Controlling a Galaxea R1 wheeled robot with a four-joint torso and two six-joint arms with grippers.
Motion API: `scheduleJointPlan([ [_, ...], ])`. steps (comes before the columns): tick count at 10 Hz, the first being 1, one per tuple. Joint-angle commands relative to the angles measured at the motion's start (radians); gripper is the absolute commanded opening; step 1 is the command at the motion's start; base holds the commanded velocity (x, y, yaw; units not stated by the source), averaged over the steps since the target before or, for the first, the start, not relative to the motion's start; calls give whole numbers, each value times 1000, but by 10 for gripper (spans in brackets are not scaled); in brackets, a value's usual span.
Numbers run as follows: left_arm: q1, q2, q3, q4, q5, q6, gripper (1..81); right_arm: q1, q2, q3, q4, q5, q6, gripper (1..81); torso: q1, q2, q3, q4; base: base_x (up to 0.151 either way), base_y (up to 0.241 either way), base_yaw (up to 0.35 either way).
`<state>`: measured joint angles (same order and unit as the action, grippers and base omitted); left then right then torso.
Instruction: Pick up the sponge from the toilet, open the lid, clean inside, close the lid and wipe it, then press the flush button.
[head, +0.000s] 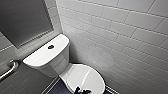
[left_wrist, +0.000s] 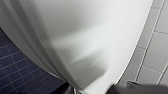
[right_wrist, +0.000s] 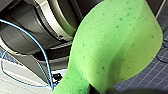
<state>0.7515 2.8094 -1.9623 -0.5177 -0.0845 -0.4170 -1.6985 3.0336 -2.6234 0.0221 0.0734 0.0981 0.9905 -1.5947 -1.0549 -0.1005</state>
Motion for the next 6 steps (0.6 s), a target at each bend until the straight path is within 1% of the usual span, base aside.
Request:
scheduleJointPlan([
  [1,-162,3,17,22,-104,21,811,-42,1,13,-1,-98,0,10,0,0,0,0,0,0,0],
  [3,-160,0,22,22,-113,20,811,-42,0,20,-4,-99,0,10,0,0,0,0,0,0,0],
  [6,-160,-59,132,47,-162,20,811,-36,0,20,-7,-101,-1,10,0,0,0,0,0,0,0],
])
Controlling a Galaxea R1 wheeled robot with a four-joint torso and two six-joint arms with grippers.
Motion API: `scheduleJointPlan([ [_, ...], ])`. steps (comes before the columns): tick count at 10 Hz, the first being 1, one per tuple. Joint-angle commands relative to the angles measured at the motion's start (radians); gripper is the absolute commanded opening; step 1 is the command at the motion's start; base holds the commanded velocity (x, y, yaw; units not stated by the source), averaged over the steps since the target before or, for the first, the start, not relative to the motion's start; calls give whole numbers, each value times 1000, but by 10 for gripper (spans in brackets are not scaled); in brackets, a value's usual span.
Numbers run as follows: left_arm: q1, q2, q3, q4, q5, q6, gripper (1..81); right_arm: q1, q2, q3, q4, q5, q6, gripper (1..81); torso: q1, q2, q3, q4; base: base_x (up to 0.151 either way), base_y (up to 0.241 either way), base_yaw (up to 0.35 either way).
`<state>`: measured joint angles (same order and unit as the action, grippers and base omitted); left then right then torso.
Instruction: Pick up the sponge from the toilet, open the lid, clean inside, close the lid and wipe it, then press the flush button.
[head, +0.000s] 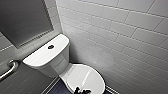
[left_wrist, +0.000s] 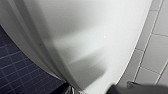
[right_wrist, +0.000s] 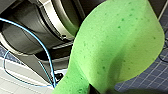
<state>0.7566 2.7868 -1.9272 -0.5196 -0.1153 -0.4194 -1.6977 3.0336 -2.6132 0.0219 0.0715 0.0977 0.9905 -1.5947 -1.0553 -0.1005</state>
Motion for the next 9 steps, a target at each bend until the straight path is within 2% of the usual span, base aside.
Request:
scheduleJointPlan([
  [1,-165,-47,122,67,-155,22,811,-35,0,10,-7,-99,-2,10,0,0,0,0,0,0,0],
  [4,-164,-78,180,78,-175,22,811,-35,-3,10,-5,-101,-1,10,0,0,0,0,0,0,0],
  [9,-162,-151,350,105,-218,22,811,-34,0,13,-11,-101,-3,10,0,0,0,0,0,0,0],
])
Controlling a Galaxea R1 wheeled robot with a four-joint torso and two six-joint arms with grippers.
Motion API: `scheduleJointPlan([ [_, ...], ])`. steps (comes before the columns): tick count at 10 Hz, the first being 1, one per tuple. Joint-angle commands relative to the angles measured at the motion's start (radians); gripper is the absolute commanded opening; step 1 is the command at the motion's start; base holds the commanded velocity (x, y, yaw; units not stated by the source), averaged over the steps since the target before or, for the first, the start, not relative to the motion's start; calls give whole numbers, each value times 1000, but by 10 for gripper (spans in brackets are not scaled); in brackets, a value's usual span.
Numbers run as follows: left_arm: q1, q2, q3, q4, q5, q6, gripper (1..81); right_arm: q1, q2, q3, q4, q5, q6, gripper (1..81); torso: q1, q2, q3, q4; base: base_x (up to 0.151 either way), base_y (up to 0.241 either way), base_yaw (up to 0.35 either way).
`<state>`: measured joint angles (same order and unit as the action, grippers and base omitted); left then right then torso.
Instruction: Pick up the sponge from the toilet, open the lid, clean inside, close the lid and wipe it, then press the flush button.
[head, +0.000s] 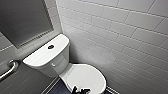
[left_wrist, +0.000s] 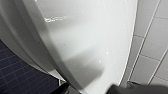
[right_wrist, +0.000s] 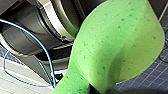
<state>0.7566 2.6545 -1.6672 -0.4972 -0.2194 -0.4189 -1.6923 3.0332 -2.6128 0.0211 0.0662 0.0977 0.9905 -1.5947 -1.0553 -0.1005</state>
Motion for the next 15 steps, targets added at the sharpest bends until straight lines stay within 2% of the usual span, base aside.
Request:
scheduleJointPlan([
  [1,-162,-36,124,83,-123,22,811,-39,0,13,-10,-94,-1,10,0,0,0,0,0,0,0],
  [5,-161,-89,236,92,-160,22,811,-37,0,16,-12,-94,-1,10,0,0,0,0,0,0,0],
  [6,-161,-102,256,92,-161,22,811,-37,2,16,-12,-94,-1,10,0,0,34,0,0,0,0],
  [7,-161,-114,274,95,-181,23,811,-37,2,19,-12,-94,-2,10,0,0,41,0,0,0,0],
  [8,-159,-129,296,95,-199,23,811,-36,2,22,-12,-95,-2,10,0,0,18,0,0,0,0],
  [11,-151,-166,346,91,-216,16,811,-33,3,25,-10,-97,-3,10,0,0,37,0,0,0,0],
  [13,-141,-207,371,94,-251,-34,811,-33,5,25,-12,-97,-3,10,0,0,37,0,0,0,0],
  [15,-127,-264,426,91,-327,-67,811,-33,9,25,-13,-97,-3,10,0,0,37,0,0,0,0],
])
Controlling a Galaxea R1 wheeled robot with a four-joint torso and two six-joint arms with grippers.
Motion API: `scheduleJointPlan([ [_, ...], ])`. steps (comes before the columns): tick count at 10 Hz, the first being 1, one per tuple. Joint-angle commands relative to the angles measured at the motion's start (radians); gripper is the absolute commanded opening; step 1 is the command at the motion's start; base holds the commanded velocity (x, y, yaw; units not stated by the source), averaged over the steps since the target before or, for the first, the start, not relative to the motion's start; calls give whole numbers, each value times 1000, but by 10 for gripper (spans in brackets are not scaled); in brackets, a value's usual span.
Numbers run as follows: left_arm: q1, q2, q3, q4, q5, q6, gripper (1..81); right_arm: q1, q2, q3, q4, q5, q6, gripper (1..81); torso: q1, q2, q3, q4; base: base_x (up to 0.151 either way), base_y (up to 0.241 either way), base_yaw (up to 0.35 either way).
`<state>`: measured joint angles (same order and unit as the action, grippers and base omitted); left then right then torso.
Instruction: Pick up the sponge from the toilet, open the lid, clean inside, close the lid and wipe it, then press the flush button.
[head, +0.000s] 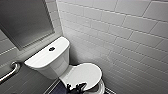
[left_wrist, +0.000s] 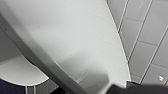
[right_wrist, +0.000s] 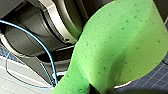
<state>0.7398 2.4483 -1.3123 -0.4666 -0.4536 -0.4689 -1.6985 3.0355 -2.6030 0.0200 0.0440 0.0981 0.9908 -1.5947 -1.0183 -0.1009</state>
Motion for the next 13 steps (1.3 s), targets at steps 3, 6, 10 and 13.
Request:
scheduleJointPlan([
  [3,-98,-92,78,51,-126,-187,811,-31,16,15,-15,-72,-5,10,0,0,0,0,0,0,0],
  [6,-99,-138,77,60,-148,-333,811,-31,27,15,-15,-72,-6,10,0,0,0,0,0,0,0],
  [10,-119,-169,76,60,-163,-387,811,-34,28,15,-15,-70,-6,10,0,0,0,0,0,0,0],
  [13,-167,-164,41,51,-158,-405,811,-36,36,11,-15,-70,-6,10,0,0,0,0,0,0,0],
])
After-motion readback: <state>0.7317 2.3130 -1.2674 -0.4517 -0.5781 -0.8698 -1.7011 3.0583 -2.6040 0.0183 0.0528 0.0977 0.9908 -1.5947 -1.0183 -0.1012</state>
